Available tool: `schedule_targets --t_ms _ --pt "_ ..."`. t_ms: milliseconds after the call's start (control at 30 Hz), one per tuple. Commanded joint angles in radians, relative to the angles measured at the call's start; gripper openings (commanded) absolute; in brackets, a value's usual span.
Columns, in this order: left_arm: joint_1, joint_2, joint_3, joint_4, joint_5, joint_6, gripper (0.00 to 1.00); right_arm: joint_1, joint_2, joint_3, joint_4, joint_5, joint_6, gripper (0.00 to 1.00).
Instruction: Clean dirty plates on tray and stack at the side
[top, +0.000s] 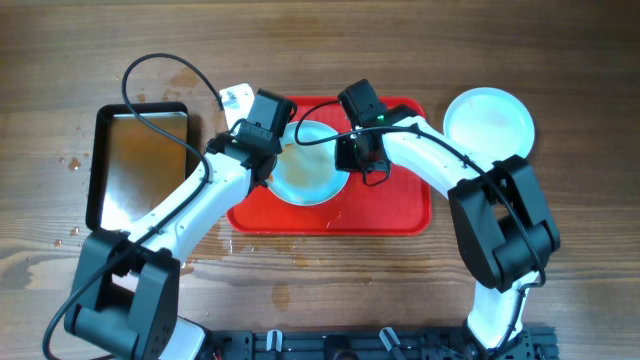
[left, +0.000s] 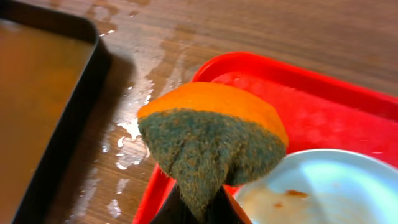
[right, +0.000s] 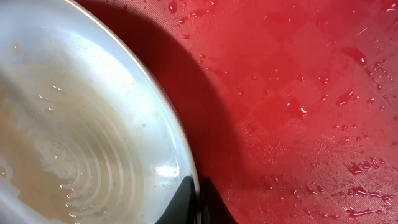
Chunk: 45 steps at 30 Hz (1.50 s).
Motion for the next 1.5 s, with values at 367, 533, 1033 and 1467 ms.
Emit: schedule_targets --t_ms 367,533,1033,1467 --pt "-0.001 0.237 -0.007 0.171 0.592 -0.069 0.04 -0.006 0.029 -0.003 -0.01 0.054 -0.008 0.04" --pt "0.0 0.254 -0.007 0.176 0.565 -0.06 0.04 -0.006 0.029 -0.003 -0.013 0.054 -0.01 0.04" --pt "-0.001 0.226 0.043 -0.169 -0.234 0.052 0.04 -0.006 0.029 -0.003 -0.013 0.054 -0.009 0.04" --pt "0.0 0.09 0.061 -0.048 0.43 0.043 0.04 -0.007 0.029 -0.003 -0.01 0.054 -0.01 0.04"
